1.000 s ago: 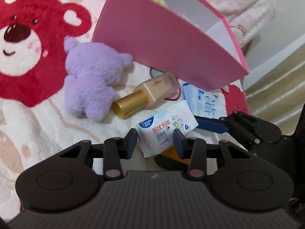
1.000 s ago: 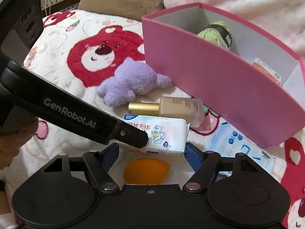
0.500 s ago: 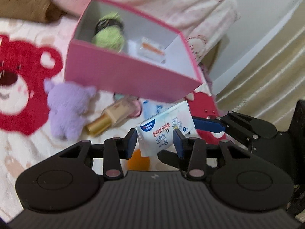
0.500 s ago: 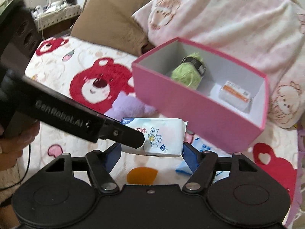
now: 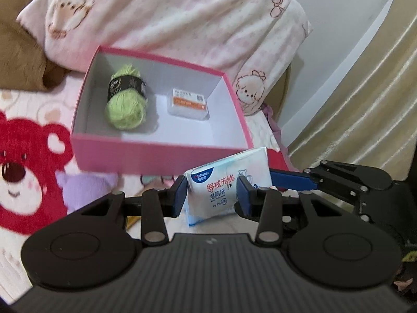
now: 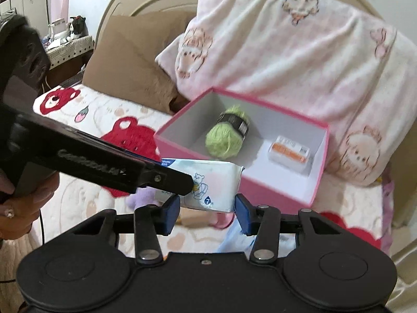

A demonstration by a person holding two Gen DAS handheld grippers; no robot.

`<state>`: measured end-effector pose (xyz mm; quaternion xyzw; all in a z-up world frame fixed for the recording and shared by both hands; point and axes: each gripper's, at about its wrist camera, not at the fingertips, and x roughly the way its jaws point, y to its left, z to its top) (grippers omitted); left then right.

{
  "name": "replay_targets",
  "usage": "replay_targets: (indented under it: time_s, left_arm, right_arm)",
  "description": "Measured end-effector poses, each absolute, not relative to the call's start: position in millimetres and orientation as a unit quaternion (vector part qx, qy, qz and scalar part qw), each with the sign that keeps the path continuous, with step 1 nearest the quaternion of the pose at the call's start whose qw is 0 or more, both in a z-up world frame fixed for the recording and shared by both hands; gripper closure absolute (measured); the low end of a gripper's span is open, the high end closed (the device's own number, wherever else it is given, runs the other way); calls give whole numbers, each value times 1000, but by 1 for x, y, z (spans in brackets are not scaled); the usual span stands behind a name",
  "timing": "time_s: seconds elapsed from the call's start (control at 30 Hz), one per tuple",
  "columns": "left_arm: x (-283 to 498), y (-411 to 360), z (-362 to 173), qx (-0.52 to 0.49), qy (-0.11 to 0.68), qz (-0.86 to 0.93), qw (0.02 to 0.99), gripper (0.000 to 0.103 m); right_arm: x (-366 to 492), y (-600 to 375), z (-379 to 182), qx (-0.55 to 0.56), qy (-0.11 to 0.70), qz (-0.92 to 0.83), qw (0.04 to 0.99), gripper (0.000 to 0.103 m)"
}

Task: Organize objects
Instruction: 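Carry the white wet-wipe pack with the left tool into the pink box, then open the left tool to release the pack and lift away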

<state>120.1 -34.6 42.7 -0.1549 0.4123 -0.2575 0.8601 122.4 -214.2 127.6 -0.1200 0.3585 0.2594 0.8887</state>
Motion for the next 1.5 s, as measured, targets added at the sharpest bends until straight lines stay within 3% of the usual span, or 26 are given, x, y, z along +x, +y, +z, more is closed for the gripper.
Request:
replay_targets:
  time_s: [0.27, 0.53, 0.7, 1.23, 1.33, 1.5]
  left_arm:
    - [189, -70, 52, -127, 448, -264, 845, 62]
    - [261, -94, 10, -158, 498, -241, 818, 61]
    - [291, -94, -19, -194, 536, -221, 791, 60]
    - [311, -105, -61, -225, 565, -204, 767, 60]
    - [307, -108, -56, -205, 549, -201, 785, 51]
    - [292, -100, -33, -178, 527, -209, 805, 49]
  right_arm:
    - [175, -222, 123, -111, 399, 217, 884, 52]
    - [249, -235, 80, -35, 478, 166, 862, 52]
    - [274, -221, 54, -59, 505, 135, 850, 52]
    - [302, -214, 23, -89, 541, 82, 832, 51]
    - [295, -217, 28, -100, 525, 82, 841, 47]
    - [275, -234, 45, -52, 505, 122, 853, 47]
